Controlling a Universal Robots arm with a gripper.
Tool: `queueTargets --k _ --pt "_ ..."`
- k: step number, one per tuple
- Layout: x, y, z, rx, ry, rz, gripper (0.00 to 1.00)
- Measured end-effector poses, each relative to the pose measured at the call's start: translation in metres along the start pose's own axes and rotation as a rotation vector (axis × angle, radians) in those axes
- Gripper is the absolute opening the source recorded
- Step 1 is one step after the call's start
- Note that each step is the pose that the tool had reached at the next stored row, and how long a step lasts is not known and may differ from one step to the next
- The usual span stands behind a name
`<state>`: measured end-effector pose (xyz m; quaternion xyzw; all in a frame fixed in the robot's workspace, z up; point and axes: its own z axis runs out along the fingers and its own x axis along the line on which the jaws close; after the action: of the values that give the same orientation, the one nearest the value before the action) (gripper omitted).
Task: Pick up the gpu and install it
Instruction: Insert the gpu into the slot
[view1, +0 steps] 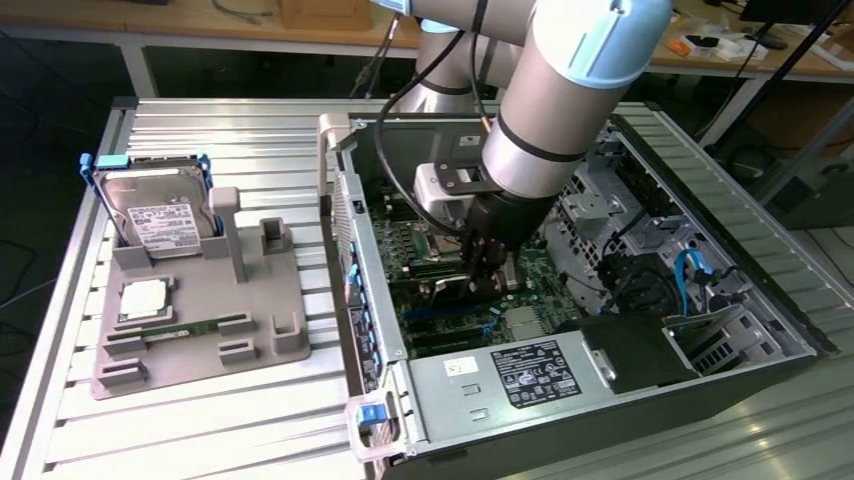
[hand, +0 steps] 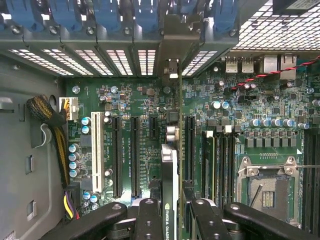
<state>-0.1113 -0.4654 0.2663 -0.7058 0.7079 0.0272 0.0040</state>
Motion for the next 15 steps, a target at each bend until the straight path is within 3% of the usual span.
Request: queueTargets --k 10,15 --pt "0.0000 0.0019 0.0008 0.0000 -0.0001 0.000 0.27" --pt "0.0000 0.0019 0.0008 -0.0028 -0.0001 0.000 0.27"
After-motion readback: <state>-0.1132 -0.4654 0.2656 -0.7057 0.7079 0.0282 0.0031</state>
